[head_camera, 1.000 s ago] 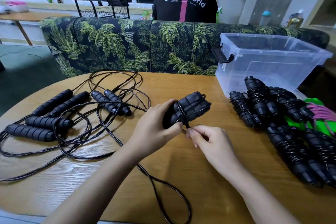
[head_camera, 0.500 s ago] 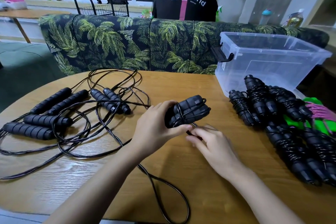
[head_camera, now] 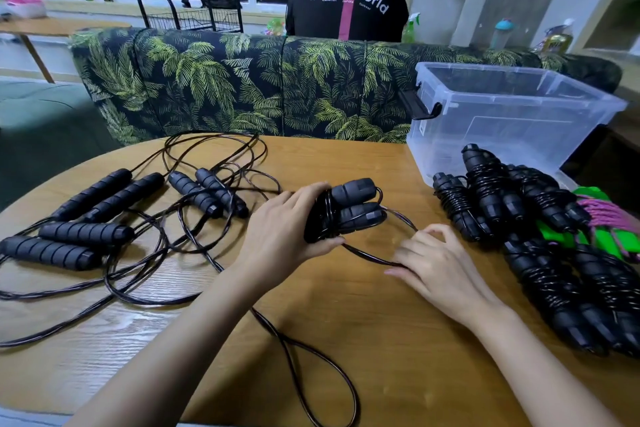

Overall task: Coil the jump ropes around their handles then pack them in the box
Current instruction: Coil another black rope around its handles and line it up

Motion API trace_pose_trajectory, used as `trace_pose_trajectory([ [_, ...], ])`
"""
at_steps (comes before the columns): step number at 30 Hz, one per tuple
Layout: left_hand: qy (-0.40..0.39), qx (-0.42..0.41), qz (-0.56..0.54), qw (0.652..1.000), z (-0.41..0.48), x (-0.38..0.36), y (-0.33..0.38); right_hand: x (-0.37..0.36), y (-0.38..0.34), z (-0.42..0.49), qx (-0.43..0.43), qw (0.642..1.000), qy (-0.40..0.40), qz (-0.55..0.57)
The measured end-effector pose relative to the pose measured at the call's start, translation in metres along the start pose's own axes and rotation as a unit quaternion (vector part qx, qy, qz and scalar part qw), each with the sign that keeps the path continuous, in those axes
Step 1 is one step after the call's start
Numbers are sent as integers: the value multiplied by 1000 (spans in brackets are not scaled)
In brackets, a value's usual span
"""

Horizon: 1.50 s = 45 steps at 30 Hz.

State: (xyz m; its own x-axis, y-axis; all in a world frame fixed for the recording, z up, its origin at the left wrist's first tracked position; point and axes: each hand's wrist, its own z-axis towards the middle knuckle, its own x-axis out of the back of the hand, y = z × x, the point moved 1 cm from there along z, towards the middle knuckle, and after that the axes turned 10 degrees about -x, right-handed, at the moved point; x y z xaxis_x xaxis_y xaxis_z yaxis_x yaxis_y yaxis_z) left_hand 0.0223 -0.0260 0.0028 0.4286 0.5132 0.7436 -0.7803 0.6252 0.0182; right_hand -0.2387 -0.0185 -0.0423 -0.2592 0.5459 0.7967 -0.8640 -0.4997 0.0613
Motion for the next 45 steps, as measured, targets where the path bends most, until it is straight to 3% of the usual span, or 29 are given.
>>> trace_pose_trajectory([
  [3,13,-31,40,999,3,0,-1,-2,7,-3,7,1000,19,11],
  [10,-23,-49,10,998,2,-2,-17,-6,15,-5,3,1000,9,2],
  [17,-45,-23,-33,998,-3,7,-29,-5,27,-1,-64,995,-60,47],
  [22,-55,9,-61,997,-7,12,-34,3,24,14,-229,940,-181,177],
  [25,-71,-31,-70,995,-8,18,-31,3,27,38,-284,900,-218,249],
  [28,-112,-118,-23,987,-6,17,-13,5,22,75,-315,887,-218,259],
  [31,-110,-145,46,982,-6,8,4,14,2,109,-310,899,-180,251],
  [33,-91,-122,68,986,-5,5,7,23,-17,120,-291,910,-139,261],
  [37,-72,-53,85,992,-7,-3,3,34,-46,107,-263,899,-91,338],
  [45,-34,2,53,998,-6,-8,-4,39,-78,55,-208,948,-25,242],
])
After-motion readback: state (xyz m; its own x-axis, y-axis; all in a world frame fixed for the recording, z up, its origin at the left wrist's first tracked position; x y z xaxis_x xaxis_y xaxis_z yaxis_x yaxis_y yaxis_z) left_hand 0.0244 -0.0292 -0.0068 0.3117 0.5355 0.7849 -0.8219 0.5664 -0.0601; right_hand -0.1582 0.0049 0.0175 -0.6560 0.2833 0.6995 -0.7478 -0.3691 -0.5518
